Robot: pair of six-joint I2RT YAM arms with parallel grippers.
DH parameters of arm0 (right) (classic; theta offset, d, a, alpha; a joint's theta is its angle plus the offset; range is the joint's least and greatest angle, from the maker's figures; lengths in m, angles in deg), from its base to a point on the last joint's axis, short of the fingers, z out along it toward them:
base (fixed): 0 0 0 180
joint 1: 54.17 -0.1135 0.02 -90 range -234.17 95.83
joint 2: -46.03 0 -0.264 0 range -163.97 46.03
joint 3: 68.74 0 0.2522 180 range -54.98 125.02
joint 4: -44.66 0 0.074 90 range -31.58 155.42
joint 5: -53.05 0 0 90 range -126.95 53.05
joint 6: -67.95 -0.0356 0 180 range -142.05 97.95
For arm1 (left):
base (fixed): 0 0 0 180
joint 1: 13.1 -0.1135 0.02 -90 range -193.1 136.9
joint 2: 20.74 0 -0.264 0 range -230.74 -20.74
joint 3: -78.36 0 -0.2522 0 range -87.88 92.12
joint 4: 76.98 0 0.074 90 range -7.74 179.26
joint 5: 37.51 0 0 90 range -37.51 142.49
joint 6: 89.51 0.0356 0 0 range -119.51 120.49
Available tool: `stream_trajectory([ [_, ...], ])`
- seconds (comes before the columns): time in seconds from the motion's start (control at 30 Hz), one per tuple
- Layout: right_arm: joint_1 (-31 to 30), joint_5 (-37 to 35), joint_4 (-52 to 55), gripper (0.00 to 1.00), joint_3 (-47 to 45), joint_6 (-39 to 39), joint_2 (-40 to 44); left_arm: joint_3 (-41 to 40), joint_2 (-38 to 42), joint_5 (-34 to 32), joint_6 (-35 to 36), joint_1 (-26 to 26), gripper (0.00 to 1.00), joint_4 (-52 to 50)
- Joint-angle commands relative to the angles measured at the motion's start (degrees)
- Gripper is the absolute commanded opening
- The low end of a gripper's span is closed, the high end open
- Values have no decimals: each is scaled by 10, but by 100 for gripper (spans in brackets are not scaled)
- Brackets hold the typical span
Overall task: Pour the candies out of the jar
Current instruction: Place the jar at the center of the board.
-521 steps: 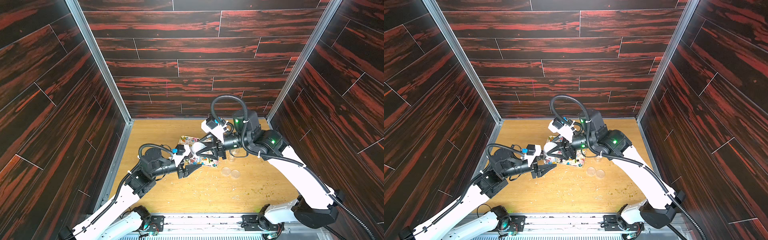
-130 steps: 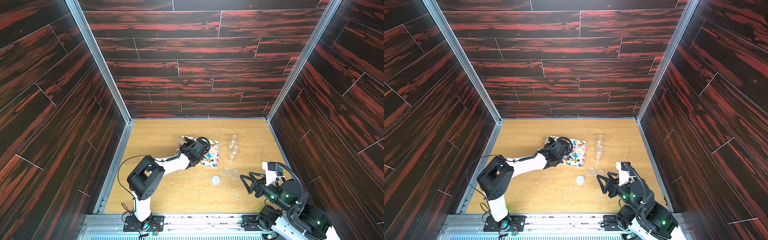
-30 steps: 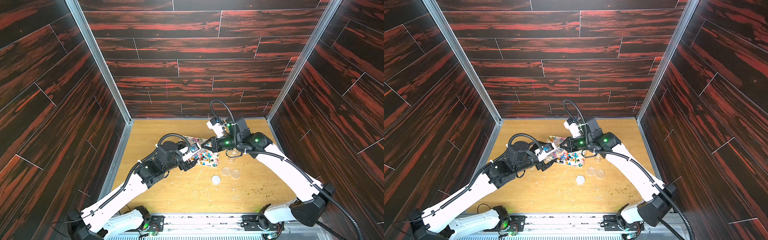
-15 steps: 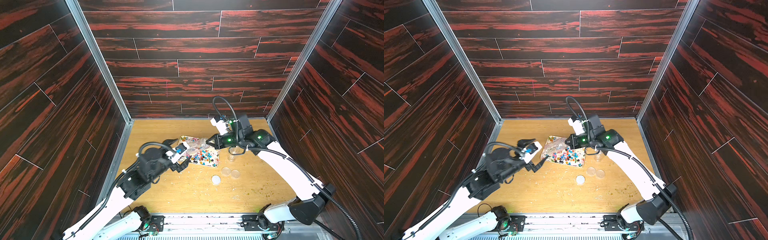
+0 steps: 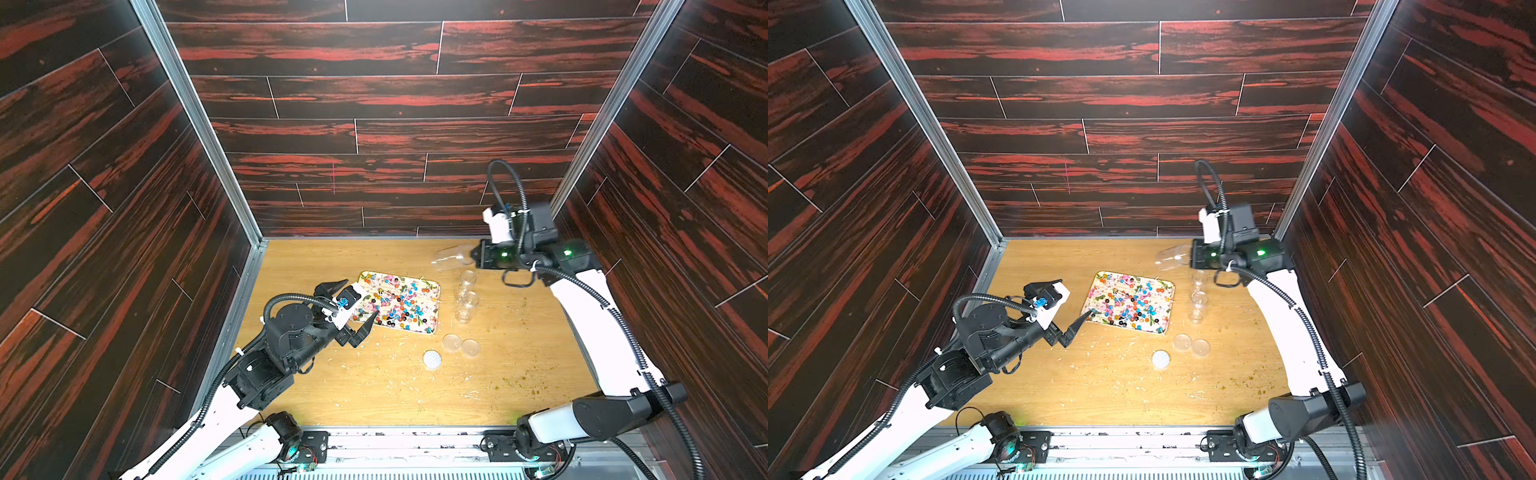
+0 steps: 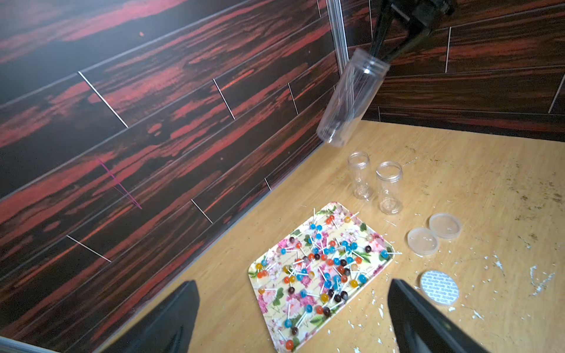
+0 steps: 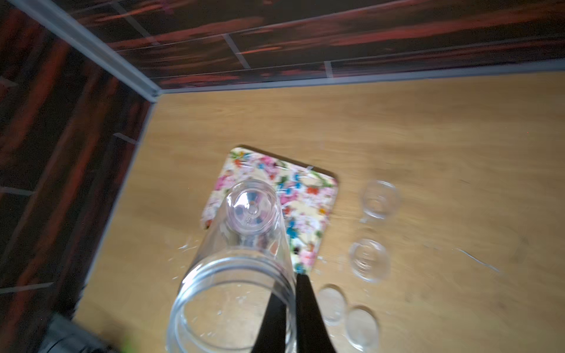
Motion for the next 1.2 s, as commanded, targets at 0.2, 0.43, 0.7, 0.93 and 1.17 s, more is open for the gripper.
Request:
stream_trajectory([
  [0.2, 84, -106, 99, 0, 2, 38, -4, -10, 11, 24, -27, -1, 100, 12],
  [0.43, 113, -132, 99, 0, -25, 62, -66, -26, 17, 20, -33, -2, 100, 16],
  [0.7, 122, -116, 70, 0, -58, 68, -158, -30, 24, 15, -38, -1, 100, 15],
  [0.93, 121, -133, 74, 0, -35, 71, -225, -39, 28, 14, -42, -2, 100, 20],
  [1.17, 121, -149, 73, 1, -25, 68, -259, -42, 31, 11, -43, -1, 100, 20],
])
